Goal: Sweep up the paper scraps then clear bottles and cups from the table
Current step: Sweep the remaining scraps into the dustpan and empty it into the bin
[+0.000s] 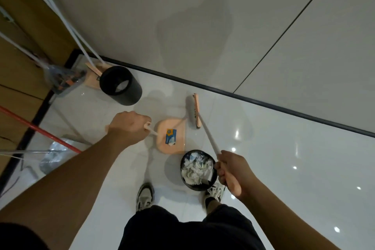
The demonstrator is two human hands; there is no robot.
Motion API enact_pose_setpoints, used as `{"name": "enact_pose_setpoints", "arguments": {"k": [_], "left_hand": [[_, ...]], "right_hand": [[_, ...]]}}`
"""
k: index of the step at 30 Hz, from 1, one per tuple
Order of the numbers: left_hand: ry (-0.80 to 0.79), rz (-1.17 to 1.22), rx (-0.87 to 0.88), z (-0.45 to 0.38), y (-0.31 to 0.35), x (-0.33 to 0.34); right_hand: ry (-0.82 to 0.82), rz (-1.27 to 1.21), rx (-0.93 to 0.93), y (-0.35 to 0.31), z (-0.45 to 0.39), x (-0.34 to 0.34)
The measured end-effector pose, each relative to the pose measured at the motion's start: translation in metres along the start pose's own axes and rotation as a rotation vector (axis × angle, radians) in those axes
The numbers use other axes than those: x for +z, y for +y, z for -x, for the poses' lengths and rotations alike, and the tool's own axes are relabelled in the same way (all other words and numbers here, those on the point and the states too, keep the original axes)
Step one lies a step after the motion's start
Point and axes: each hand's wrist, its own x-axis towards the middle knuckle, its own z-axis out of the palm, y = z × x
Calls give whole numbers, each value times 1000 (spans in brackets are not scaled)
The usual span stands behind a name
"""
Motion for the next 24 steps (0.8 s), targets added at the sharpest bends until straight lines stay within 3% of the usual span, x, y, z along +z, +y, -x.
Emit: {"name": "enact_pose_setpoints", "arguments": {"k": [3, 7, 14, 19, 24], "left_hand": [[50, -6, 43, -11, -16, -2], [131, 36, 109, -36, -53, 3], [138, 132, 130, 3, -106, 33], [103, 257, 113, 40, -116, 36], [237, 157, 197, 58, -118, 7]], "right_hand": [[85, 81, -82, 31, -5, 37], [129, -43, 32, 91, -18, 100], [-39, -466, 122, 155, 19, 168], [126, -322, -94, 185, 62, 196], [251, -338, -282, 218, 91, 201]]}}
